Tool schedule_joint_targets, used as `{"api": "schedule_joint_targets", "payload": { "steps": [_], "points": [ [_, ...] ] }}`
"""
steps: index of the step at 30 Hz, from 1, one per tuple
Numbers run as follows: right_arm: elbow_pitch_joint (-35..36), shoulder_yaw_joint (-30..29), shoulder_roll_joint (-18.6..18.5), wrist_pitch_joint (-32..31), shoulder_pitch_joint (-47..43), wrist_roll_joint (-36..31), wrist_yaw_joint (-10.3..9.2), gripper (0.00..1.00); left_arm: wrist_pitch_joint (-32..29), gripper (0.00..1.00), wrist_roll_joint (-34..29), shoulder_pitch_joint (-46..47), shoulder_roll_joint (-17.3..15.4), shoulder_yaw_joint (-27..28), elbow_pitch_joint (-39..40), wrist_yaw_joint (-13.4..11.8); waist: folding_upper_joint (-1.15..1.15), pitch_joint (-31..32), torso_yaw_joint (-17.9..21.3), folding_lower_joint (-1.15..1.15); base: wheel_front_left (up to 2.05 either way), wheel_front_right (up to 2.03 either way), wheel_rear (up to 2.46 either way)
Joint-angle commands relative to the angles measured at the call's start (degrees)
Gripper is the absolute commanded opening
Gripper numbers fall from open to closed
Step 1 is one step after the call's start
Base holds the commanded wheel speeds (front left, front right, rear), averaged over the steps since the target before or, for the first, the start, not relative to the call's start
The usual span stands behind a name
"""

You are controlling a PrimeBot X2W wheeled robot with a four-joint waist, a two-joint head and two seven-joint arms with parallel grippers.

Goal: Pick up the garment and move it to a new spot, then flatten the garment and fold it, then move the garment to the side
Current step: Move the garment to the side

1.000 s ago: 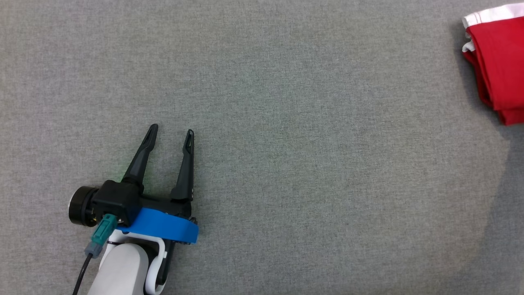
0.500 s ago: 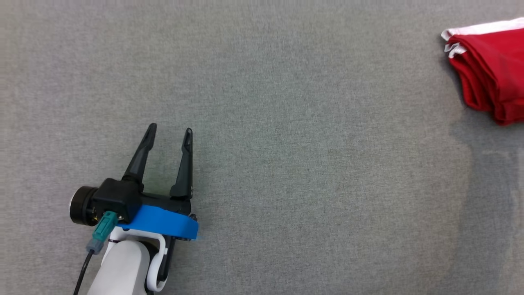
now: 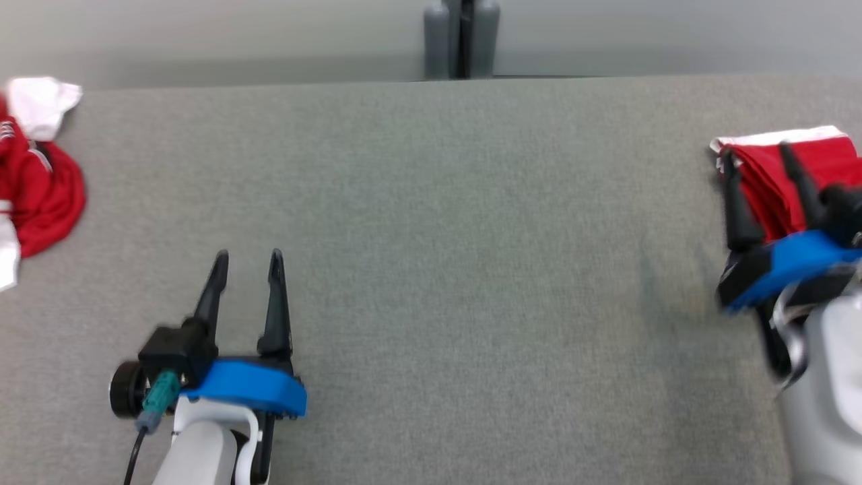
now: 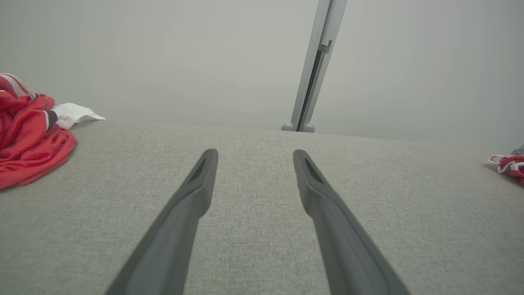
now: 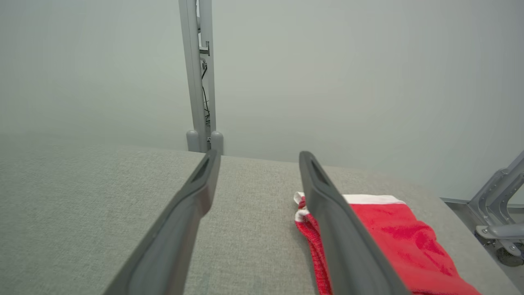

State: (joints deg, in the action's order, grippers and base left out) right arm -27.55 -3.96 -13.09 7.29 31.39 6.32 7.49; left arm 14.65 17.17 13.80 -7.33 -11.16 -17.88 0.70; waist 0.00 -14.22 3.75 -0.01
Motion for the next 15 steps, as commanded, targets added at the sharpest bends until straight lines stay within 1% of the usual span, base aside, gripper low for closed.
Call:
{"api": "schedule_joint_targets", "payload": {
  "steps": [1, 4, 8, 11, 13, 15],
  "points": [
    [1.5, -0.2, 2.1, 1.2, -3.6, -0.4, 0.00, 1.00, 0.4, 1.00, 0.3, -1.2, 0.1, 0.5, -0.9, -0.2, 0.00, 1.9, -0.2, 0.01, 0.00, 0.00, 0.00],
    [3.3, -0.3, 6.3, 2.6, -9.1, -1.4, 0.00, 1.00, 0.5, 1.00, 0.2, -3.0, 0.7, 0.2, -2.3, 0.1, 0.00, 4.2, -1.3, 0.01, 0.00, 0.00, 0.00],
    [5.0, 0.3, 9.1, 4.4, -15.0, -3.5, 0.00, 1.00, 0.6, 1.00, 0.4, -5.1, 1.3, 0.2, -3.6, 0.2, 0.00, 6.3, -1.9, 0.01, 0.00, 0.00, 0.00],
    [6.4, 1.0, 10.1, 5.5, -20.1, -5.1, 0.00, 1.00, 0.6, 1.00, 0.2, -6.9, 1.9, 0.1, -4.5, 0.0, 0.00, 7.8, -2.6, 0.01, 0.00, 0.00, 0.00],
    [6.6, 2.8, 10.2, 5.8, -22.5, -2.0, 0.00, 1.00, 0.6, 1.00, 0.5, -7.3, 2.2, 0.3, -4.9, 0.0, 0.00, 8.4, -2.8, 0.01, 0.00, 0.00, 0.00],
    [6.9, 3.3, 10.1, 6.2, -23.9, 0.0, 0.00, 1.00, 0.6, 1.00, 0.8, -7.8, 2.5, 0.4, -5.5, 0.0, 0.00, 9.0, -2.8, 0.01, 0.00, 0.00, 0.00]
  ]
}}
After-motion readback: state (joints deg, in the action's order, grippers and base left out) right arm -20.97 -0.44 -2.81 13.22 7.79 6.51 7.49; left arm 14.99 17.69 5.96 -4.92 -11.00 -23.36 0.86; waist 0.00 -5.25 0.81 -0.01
